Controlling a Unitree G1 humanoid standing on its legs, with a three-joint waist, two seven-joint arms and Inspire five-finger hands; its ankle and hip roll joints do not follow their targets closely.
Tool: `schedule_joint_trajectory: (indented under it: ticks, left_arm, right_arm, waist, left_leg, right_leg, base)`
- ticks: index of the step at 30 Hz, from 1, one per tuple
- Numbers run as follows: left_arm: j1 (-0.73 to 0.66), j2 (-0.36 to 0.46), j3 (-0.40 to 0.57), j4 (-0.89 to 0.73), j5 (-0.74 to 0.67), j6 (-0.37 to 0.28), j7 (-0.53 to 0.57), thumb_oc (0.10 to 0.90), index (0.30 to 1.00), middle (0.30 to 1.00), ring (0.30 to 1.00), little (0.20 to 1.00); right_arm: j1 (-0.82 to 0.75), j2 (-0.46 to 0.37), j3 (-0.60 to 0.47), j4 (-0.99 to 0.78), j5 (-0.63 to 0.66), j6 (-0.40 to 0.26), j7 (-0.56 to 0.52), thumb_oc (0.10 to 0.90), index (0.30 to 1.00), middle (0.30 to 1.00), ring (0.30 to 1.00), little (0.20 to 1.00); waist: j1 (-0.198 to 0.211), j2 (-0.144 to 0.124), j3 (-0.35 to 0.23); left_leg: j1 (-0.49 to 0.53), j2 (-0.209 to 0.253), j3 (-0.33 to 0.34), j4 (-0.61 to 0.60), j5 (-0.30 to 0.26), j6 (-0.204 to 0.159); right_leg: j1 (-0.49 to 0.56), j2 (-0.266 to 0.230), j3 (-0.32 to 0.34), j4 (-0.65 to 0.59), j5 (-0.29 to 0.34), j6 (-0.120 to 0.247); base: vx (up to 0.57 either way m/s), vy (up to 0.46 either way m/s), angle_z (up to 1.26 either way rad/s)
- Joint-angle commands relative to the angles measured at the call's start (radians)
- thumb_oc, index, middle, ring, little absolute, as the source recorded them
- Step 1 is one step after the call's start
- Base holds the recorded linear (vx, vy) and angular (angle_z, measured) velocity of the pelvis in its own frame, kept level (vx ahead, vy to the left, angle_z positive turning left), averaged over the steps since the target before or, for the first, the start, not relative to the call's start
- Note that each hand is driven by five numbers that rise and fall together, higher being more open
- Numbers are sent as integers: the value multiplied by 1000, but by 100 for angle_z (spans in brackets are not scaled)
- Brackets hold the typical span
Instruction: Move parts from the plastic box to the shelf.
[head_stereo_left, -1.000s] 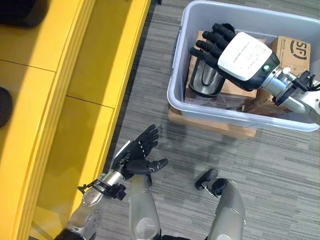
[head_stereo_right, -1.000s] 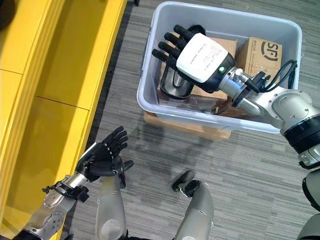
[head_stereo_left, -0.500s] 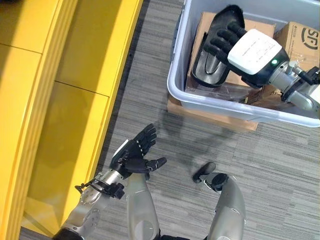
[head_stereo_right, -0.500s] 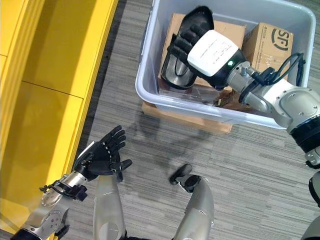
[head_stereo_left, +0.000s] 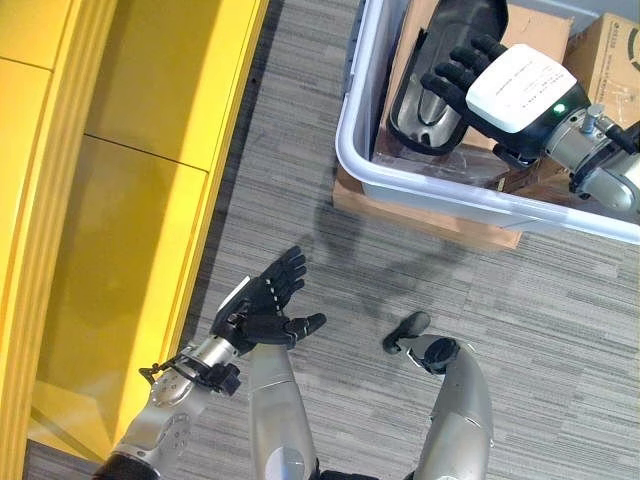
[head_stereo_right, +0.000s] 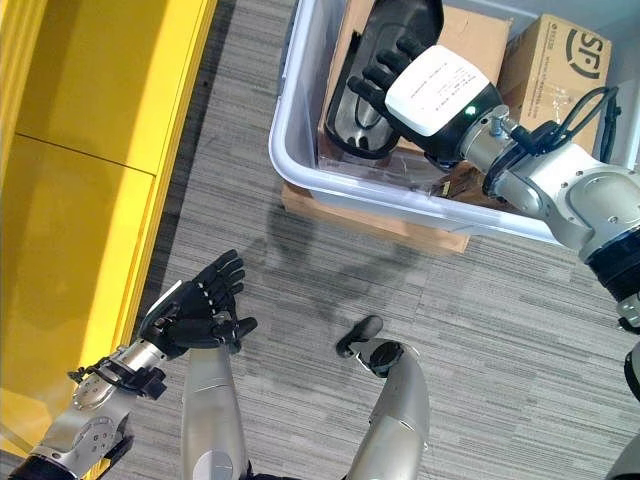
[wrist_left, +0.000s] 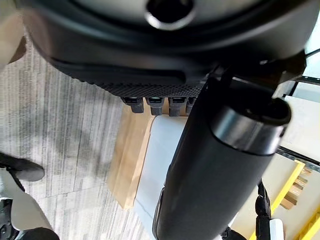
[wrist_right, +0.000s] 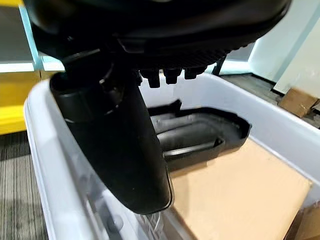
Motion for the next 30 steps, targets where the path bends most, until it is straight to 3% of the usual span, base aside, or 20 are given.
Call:
schedule_joint_trajectory:
  ticks: [1, 7, 11, 14, 20, 27, 30]
  left_arm:
    - [34, 35, 54, -103, -7, -54, -57, 900, 1000, 1000, 1000, 1000]
    - [40, 42, 69, -115, 5, -54, -71, 900, 1000, 1000, 1000, 1000]
    - [50, 50, 91, -133, 20, -40, -83, 900, 1000, 1000, 1000, 1000]
    - [51, 57, 101, -137, 33, -35, -104, 900, 1000, 1000, 1000, 1000]
    - [59, 63, 119, -158, 35, -42, -130, 900, 1000, 1000, 1000, 1000]
    - [33, 94, 141, -184, 21, -2, -118, 900, 1000, 1000, 1000, 1000]
    - [25, 107, 141, -193, 18, 8, -131, 900, 1000, 1000, 1000, 1000]
  right_arm:
    - [-83, -80, -90, -110, -26, 72, -100, 900, 1000, 1000, 1000, 1000]
    - [-53, -103, -141, -206, -16, 146, -54, 900, 1000, 1000, 1000, 1000]
    - [-27, -128, -171, -247, -65, 158, -42, 900, 1000, 1000, 1000, 1000]
    - [-25, -150, -189, -301, -21, 221, 4, 900, 1000, 1000, 1000, 1000]
    - [20, -199, -221, -347, 16, 219, 59, 900, 1000, 1000, 1000, 1000]
    - [185, -229, -380, -371, 117, 322, 67, 900, 1000, 1000, 1000, 1000]
    - [242, -230, -441, -414, 159, 367, 98, 900, 1000, 1000, 1000, 1000]
  waist:
    - [20, -4, -17]
    - [14, -7, -17]
    - [13, -12, -17]
    - [10, -18, -17]
    - [-2, -21, -17]
    - [-34, -21, -17]
    - [-34, -27, -17]
  left_leg:
    - [-18, -41, 48, -67, -17, 46]
    - [-92, -41, 25, -18, -31, 52]
    - [-128, -48, 5, 12, -39, 53]
    - [-154, -44, -3, 28, -44, 57]
    - [-197, -52, -11, 79, -66, 68]
    - [-286, -56, -3, 213, -118, 88]
    - [-291, -53, -3, 207, -117, 88]
  right_leg:
    - [-29, 92, 43, 131, -145, 79]
    - [-91, 86, 47, 179, -158, 77]
    - [-114, 91, 46, 192, -163, 76]
    - [-135, 93, 47, 204, -164, 80]
    - [-171, 98, 54, 240, -176, 78]
    - [-241, 95, 63, 314, -191, 78]
    - [-243, 100, 59, 316, -194, 81]
  base:
    - [28, -59, 7]
    - [26, -48, 1]
    - [49, -73, 1]
    - [39, -55, 4]
    - [28, -44, -1]
    - [34, -56, 0]
    - [9, -47, 5]
